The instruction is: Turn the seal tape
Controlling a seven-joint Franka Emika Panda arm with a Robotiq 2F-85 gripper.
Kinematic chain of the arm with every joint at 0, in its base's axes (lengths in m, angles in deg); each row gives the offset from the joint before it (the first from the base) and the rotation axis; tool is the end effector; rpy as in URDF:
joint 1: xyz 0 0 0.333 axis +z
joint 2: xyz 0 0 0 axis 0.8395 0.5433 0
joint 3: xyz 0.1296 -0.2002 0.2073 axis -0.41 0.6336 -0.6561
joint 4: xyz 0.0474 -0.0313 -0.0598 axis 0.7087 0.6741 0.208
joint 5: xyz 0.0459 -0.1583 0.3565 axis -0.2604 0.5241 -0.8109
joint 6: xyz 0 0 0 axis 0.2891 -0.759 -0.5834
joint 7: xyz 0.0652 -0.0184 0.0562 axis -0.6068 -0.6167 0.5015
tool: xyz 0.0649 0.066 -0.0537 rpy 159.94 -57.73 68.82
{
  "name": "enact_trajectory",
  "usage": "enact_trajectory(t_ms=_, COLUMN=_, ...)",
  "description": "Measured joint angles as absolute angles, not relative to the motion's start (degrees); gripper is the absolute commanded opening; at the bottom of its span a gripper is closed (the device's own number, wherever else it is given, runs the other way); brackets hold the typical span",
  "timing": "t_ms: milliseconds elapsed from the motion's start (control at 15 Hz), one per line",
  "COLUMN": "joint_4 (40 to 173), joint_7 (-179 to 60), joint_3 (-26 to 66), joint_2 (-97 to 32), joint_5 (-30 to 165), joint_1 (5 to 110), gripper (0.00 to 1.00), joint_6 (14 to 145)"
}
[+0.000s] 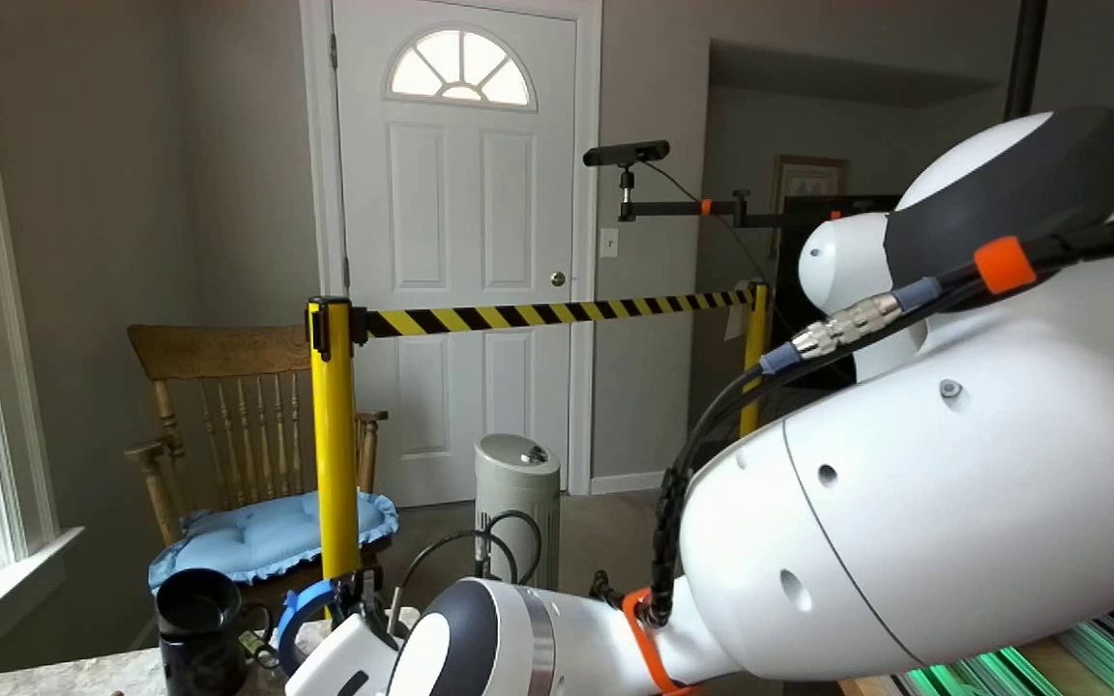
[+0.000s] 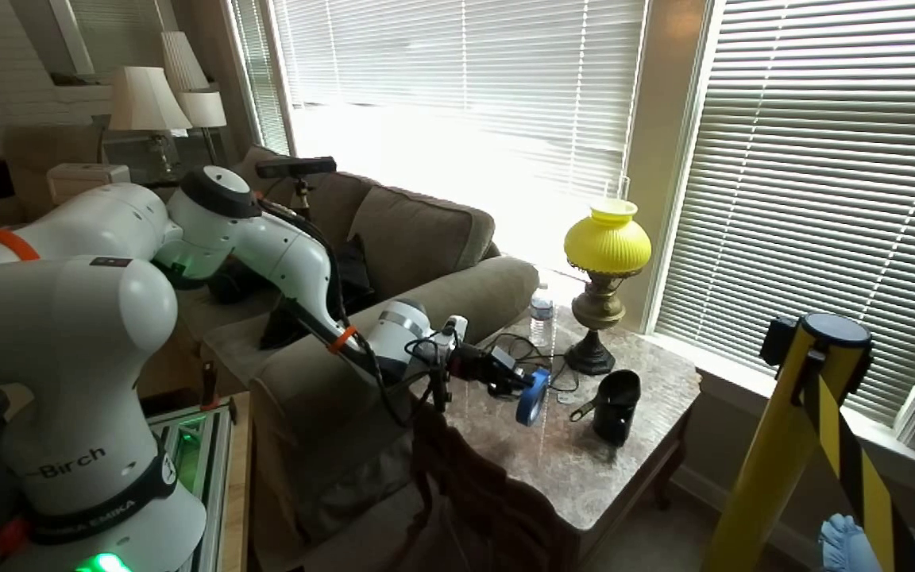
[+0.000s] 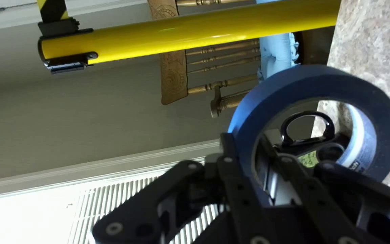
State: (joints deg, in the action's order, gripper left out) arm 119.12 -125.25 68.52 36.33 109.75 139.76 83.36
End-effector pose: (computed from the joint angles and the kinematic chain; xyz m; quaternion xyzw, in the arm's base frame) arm 0.5163 0.2197 -0.0118 0.6955 0.1967 0.3085 0.6184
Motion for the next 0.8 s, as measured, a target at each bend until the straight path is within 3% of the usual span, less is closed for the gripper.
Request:
enact_trajectory(t_ms=400, joint_4=113.6, joint_7=-139.5, joint_3=65.0, joint_2=36.3, joint_5=109.4, joint_1=136.1, gripper=0.05, joint_6=74.7)
enact_trajectory(t_ms=467, joint_4=112.7, joint_7=-141.4, joint_3=64.5, joint_2=36.3, joint_5=109.4, joint_1=135.1, gripper=0.19, joint_6=73.5)
enact_trajectory(t_ms=667, joint_4=112.2, joint_7=-141.8, joint_3=63.8, joint_2=35.8, joint_5=110.7, joint_1=133.8, gripper=0.19, joint_6=73.2)
enact_trajectory(t_ms=733, joint_4=112.2, joint_7=-141.8, joint_3=63.8, joint_2=35.7, joint_5=110.7, joint_1=133.8, gripper=0.05, joint_6=73.2)
enact_trajectory(t_ms=800, joint_4=112.2, joint_7=-141.8, joint_3=63.7, joint_2=35.6, joint_5=110.7, joint_1=133.8, gripper=0.05, joint_6=73.2)
